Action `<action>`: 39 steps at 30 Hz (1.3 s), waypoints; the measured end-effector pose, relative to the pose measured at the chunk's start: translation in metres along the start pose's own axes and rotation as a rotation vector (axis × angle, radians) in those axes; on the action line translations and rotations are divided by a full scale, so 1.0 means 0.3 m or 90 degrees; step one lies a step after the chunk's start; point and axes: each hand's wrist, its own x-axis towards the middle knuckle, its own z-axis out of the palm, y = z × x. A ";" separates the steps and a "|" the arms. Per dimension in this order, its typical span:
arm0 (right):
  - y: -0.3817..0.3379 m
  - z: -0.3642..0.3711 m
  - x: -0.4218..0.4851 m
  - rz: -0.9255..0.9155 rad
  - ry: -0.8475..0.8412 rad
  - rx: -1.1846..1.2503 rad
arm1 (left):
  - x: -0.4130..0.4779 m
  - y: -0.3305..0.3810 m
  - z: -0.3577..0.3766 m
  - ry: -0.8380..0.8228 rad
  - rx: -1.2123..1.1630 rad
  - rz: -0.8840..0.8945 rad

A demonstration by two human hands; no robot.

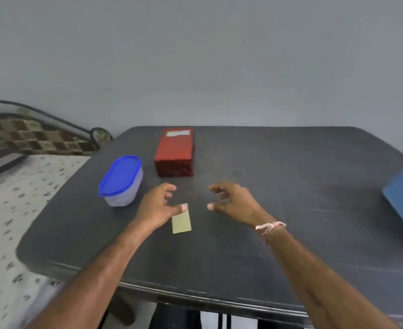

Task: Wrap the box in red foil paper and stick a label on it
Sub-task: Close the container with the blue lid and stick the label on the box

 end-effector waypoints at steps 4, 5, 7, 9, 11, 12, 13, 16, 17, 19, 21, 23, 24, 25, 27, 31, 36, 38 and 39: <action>-0.086 0.162 0.121 -0.031 -0.078 -0.065 | -0.011 -0.125 -0.054 -0.035 0.117 -0.024; -0.101 0.200 0.147 -0.042 -0.084 -0.099 | -0.011 -0.151 -0.056 -0.029 0.134 -0.019; -0.116 0.231 0.164 -0.056 -0.084 -0.174 | -0.014 -0.159 -0.049 -0.032 0.180 0.000; -0.128 0.264 0.175 -0.060 -0.076 -0.199 | -0.013 -0.169 -0.051 -0.033 0.223 0.009; -0.133 0.288 0.174 -0.059 -0.067 -0.199 | -0.012 -0.174 -0.050 -0.037 0.249 0.017; -0.134 0.293 0.170 -0.060 -0.066 -0.200 | -0.013 -0.171 -0.050 -0.037 0.254 0.020; -0.133 0.295 0.171 -0.062 -0.066 -0.201 | -0.011 -0.169 -0.050 -0.037 0.256 0.020; -0.115 0.279 0.176 -0.045 -0.052 -0.109 | -0.009 -0.170 -0.049 -0.029 0.195 0.025; -0.106 0.268 0.178 -0.024 -0.046 -0.012 | -0.007 -0.168 -0.046 -0.023 0.117 0.032; -0.096 0.226 0.184 0.023 -0.038 0.223 | -0.002 -0.139 -0.034 -0.002 -0.079 0.048; -0.085 0.167 0.201 0.048 -0.029 0.377 | 0.022 -0.088 -0.016 0.030 -0.206 0.045; -0.063 0.100 0.239 0.040 -0.025 0.438 | 0.080 -0.034 0.012 0.033 -0.285 0.040; -0.049 0.069 0.260 0.036 -0.026 0.454 | 0.114 -0.007 0.027 0.026 -0.311 0.046; -0.029 0.040 0.284 0.034 -0.025 0.467 | 0.155 0.018 0.048 0.017 -0.330 0.052; 0.016 -0.009 0.325 0.030 -0.010 0.495 | 0.233 0.067 0.101 -0.014 -0.373 0.065; 0.095 -0.078 0.365 0.064 0.021 0.542 | 0.323 0.171 0.188 -0.078 -0.397 0.100; 0.034 -0.183 0.314 0.143 -0.016 0.677 | 0.327 0.333 0.154 -0.063 -0.430 0.016; -0.035 -0.226 0.262 0.185 0.016 0.710 | 0.302 0.402 0.098 -0.065 -0.422 -0.006; -0.079 -0.260 0.240 0.205 0.045 0.718 | 0.291 0.447 0.064 -0.075 -0.416 -0.016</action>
